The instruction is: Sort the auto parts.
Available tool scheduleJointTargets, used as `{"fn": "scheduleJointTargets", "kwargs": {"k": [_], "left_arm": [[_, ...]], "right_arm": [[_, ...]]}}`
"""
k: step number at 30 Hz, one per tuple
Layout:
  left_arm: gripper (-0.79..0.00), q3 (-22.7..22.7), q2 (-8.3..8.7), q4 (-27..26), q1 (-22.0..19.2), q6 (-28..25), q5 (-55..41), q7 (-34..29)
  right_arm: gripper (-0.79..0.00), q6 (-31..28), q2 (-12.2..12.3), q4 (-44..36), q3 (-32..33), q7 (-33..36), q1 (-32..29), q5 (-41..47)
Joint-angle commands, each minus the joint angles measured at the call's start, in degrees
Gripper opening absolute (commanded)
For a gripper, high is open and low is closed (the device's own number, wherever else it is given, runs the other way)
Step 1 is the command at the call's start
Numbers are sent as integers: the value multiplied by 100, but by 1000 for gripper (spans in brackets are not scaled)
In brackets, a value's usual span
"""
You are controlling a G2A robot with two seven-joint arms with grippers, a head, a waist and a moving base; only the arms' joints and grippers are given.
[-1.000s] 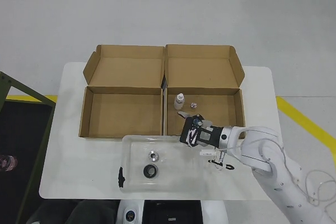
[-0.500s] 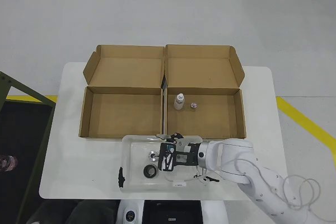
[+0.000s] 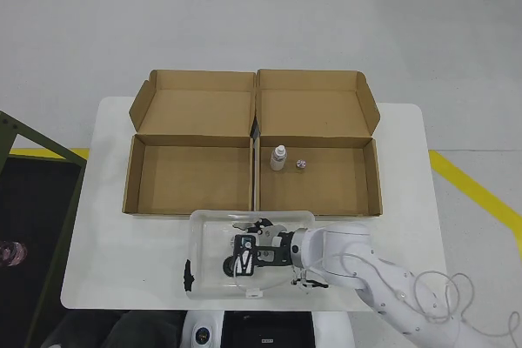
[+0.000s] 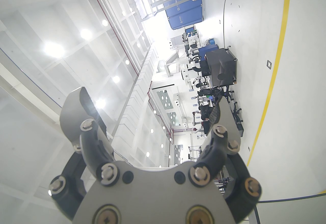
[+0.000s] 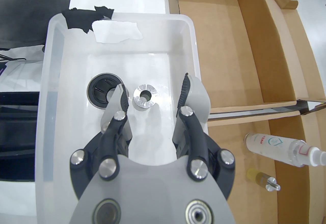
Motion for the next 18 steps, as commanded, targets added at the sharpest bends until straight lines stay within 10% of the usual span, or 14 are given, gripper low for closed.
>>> {"fn": "scheduleJointTargets", "kwargs": {"k": [1,18], "left_arm": [[0,0,0,0,0,0,0,0],[0,0,0,0,0,0,0,0]], "right_arm": [[-406,13,-10,57,-28,31,10,-40],[-400,173,-126,542,-262,45,93,-288]]}}
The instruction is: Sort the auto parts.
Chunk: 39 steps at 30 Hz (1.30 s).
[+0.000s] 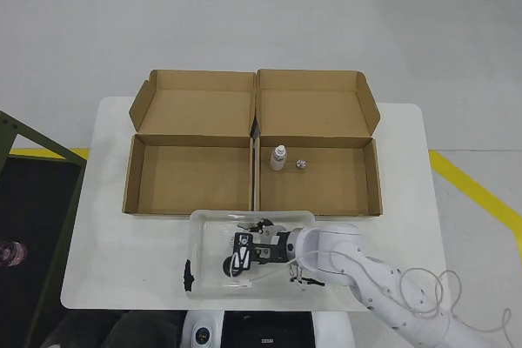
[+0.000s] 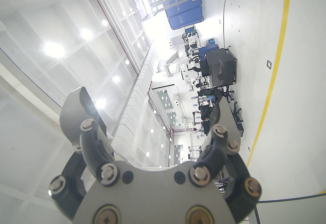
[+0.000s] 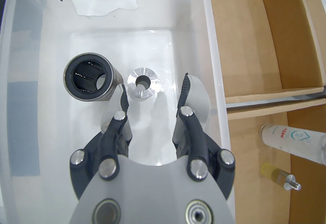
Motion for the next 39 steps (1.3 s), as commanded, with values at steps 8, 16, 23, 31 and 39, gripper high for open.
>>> {"fn": "scheduleJointTargets", "kwargs": {"k": [8,16,23,31,39], "left_arm": [[0,0,0,0,0,0,0,0],[0,0,0,0,0,0,0,0],[0,0,0,0,0,0,0,0],[0,0,0,0,0,0,0,0],[0,0,0,0,0,0,0,0]], "right_arm": [[-397,-16,-73,141,-153,-25,56,-49],[-397,-52,-163,354,-293,-42,194,-35],[-397,-28,-272,609,-447,-44,370,5],[-400,24,-393,885,-614,-34,513,8],[-456,41,-469,1054,-673,-49,562,7]]}}
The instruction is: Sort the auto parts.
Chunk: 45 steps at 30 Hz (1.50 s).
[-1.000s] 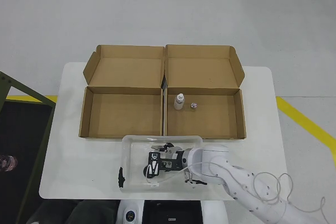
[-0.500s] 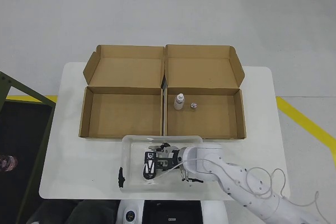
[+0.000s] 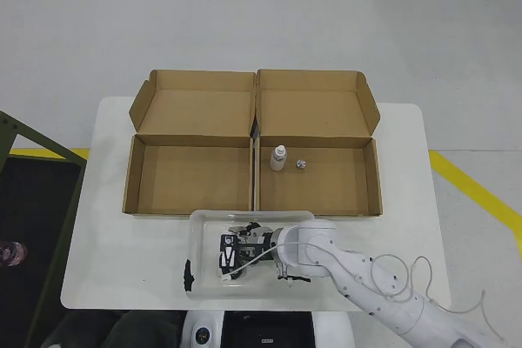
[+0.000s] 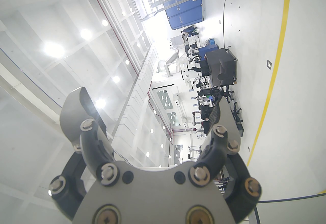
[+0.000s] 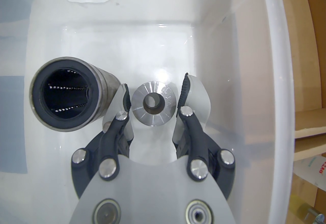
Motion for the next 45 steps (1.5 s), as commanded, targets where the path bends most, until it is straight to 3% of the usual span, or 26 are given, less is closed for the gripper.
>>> {"fn": "scheduleJointTargets", "kwargs": {"k": [1,5,9,36,45], "left_arm": [[0,0,0,0,0,0,0,0],[0,0,0,0,0,0,0,0],[0,0,0,0,0,0,0,0],[0,0,0,0,0,0,0,0],[0,0,0,0,0,0,0,0]], "right_arm": [[-462,-12,-12,23,-3,-1,7,-5],[-539,-30,-32,56,11,8,9,-9],[-785,-91,-37,-30,30,6,-5,-22],[-785,-644,80,-1240,647,-582,-324,446],[-785,-566,101,-1318,924,-803,-369,793]]}}
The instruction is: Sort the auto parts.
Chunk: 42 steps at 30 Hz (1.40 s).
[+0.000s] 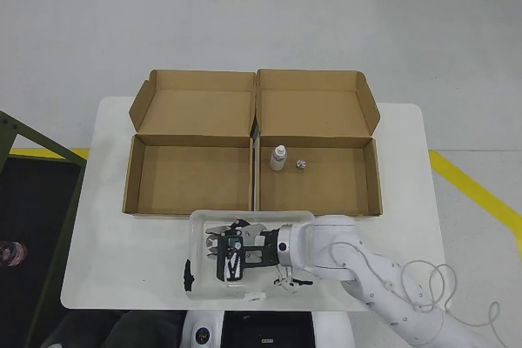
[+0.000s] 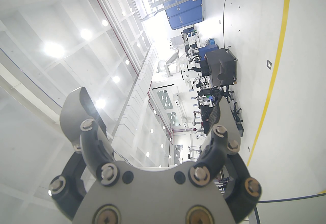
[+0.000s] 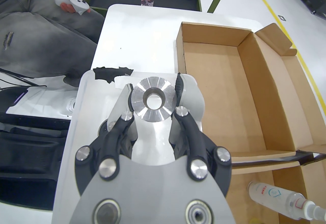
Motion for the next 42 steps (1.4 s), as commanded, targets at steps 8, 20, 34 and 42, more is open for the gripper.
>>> {"fn": "scheduleJointTargets", "kwargs": {"k": [8,20,34,42], "left_arm": [[0,0,0,0,0,0,0,0],[0,0,0,0,0,0,0,0],[0,0,0,0,0,0,0,0],[0,0,0,0,0,0,0,0]], "right_arm": [[-785,206,-56,99,120,-99,198,435],[-785,726,-237,636,163,-380,822,794],[-785,1383,-542,1698,-169,-320,1617,703],[-785,1715,-823,2451,-636,-158,2126,473]]}}
